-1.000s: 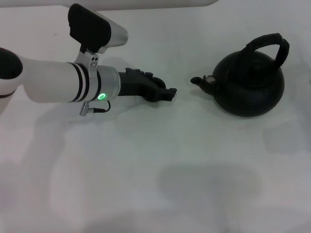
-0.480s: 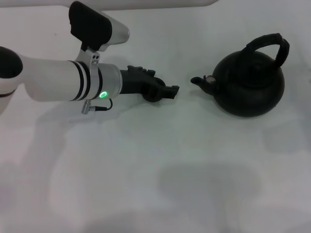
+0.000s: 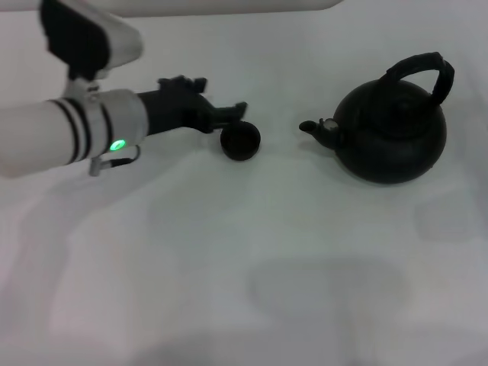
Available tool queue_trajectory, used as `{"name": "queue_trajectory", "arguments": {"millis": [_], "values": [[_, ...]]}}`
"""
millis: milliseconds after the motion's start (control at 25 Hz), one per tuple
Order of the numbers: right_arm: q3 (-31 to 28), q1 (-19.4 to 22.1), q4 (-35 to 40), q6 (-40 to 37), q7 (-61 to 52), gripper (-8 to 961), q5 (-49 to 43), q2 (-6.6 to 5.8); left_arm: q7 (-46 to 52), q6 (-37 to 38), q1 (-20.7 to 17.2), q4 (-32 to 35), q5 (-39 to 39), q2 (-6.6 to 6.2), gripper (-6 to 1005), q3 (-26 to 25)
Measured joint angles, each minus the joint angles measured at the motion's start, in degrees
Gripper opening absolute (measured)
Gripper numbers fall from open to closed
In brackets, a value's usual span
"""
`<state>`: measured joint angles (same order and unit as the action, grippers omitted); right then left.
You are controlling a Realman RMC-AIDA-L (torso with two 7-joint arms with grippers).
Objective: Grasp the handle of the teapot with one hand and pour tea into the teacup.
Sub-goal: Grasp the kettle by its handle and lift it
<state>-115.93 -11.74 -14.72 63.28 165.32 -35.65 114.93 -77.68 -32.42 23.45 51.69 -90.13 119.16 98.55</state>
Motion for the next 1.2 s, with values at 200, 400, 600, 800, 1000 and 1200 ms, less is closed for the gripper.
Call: {"name": "queue_trajectory", "arguments": {"millis": [200, 400, 600, 800, 1000, 1200], "values": [[0.00, 0.44, -0.19, 0.24, -0.16, 858, 0.04, -0.30, -13.24, 0.63, -6.37, 2.86, -10.99, -0.03, 877, -2.03], [0.00, 2.37, -3.25, 0.78, -0.81, 858, -0.12, -0.52, -34.24, -1.68, -12.38, 2.06, -31.84, -0.08, 878, -2.84], [0.56, 5.13, -8.83, 0.56, -3.63, 857, -1.41, -0.60, -55.64, -13.62, -18.44, -2.36, -53.87, -0.06, 878, -3.63], [0.48, 6.50, -15.84, -3.29, -15.00, 857, -10.97, -2.25, -65.72, -27.41, -19.46, -12.14, -67.74, -0.15, 877, -3.84], [0.22, 7.08, -21.94, -8.40, -21.74, 856, -19.29, -2.65, -67.76, -32.86, -18.46, -18.73, -70.98, 0.01, 876, -4.90], [0.18, 6.70, -25.83, -11.39, -28.76, 856, -26.18, -3.00, -69.21, -33.47, -18.70, -20.08, -71.69, 0.29, 878, -4.72]]}}
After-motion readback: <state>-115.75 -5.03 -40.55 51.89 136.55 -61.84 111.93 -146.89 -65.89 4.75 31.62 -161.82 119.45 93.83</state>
